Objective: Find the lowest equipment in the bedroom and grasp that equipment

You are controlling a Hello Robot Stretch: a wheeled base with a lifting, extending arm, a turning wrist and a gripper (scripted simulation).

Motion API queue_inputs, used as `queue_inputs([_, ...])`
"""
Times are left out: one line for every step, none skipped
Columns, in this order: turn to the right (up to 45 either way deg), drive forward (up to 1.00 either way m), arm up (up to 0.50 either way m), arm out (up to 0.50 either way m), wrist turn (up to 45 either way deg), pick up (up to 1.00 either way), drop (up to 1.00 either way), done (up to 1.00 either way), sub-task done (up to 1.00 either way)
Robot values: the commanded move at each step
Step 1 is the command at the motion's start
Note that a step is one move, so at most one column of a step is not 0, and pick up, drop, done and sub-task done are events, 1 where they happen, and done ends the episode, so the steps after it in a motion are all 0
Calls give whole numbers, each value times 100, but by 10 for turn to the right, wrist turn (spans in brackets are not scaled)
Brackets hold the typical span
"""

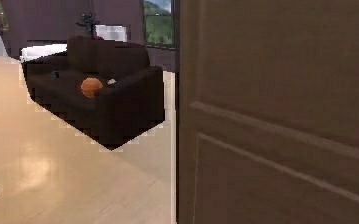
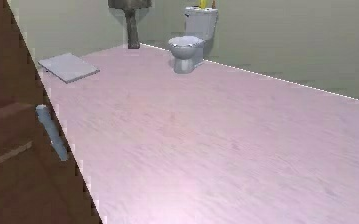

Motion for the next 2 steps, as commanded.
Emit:
queue_inputs([-60, 0, 0, 0, 0, 0, 0, 0, 0])
queue_inputs([0, 50, 0, 0, 0, 0, 0, 0, 0])
